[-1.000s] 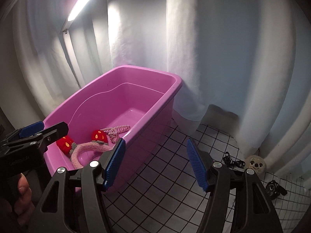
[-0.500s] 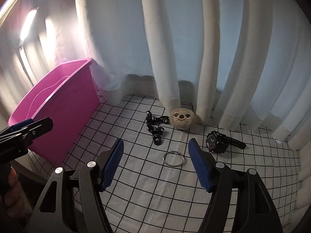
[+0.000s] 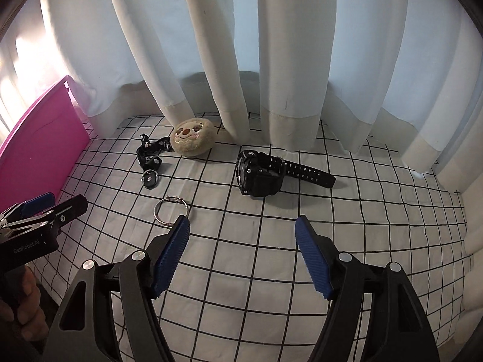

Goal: Organize jewelry
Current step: 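Withdraw both open tools from the tub back over the table, then close the left tool on the silver bangle while the right tool grasps the black watch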

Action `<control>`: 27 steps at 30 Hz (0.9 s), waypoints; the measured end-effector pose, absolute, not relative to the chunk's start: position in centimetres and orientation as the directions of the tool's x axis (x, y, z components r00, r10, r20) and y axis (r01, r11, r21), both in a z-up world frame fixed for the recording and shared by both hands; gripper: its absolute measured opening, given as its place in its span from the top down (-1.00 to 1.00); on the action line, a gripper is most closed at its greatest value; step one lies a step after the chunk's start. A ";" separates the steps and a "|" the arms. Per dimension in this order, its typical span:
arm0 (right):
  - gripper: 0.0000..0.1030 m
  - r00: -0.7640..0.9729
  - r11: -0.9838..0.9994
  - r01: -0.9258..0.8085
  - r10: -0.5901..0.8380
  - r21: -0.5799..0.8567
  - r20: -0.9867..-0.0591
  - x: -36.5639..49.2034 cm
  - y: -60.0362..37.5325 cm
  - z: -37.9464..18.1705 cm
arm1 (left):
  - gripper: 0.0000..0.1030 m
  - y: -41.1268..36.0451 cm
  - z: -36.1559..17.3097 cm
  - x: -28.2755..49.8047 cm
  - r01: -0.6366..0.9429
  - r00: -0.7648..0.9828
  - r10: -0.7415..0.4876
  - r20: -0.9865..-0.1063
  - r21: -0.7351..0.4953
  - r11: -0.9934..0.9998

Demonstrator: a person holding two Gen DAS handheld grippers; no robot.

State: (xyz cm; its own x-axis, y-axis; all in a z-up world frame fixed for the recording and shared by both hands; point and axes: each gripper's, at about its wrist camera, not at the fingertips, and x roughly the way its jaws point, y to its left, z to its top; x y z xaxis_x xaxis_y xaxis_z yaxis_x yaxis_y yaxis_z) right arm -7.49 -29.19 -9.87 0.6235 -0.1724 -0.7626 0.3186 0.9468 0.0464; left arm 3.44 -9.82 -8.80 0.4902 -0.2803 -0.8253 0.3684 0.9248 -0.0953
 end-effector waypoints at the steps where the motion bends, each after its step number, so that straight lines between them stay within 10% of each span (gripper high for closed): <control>1: -0.34 0.622 0.946 0.320 -0.167 0.054 -0.765 -7.2 -29.8 -10.4 | -0.81 -10.4 -9.5 3.6 0.369 0.485 -0.275 -0.830 -0.091 0.925; 27: -0.34 0.628 0.942 0.286 -0.045 0.176 -0.777 0.8 -34.9 -16.1 | -0.81 -16.4 -16.8 5.6 0.323 0.441 -0.197 -0.876 -0.051 0.945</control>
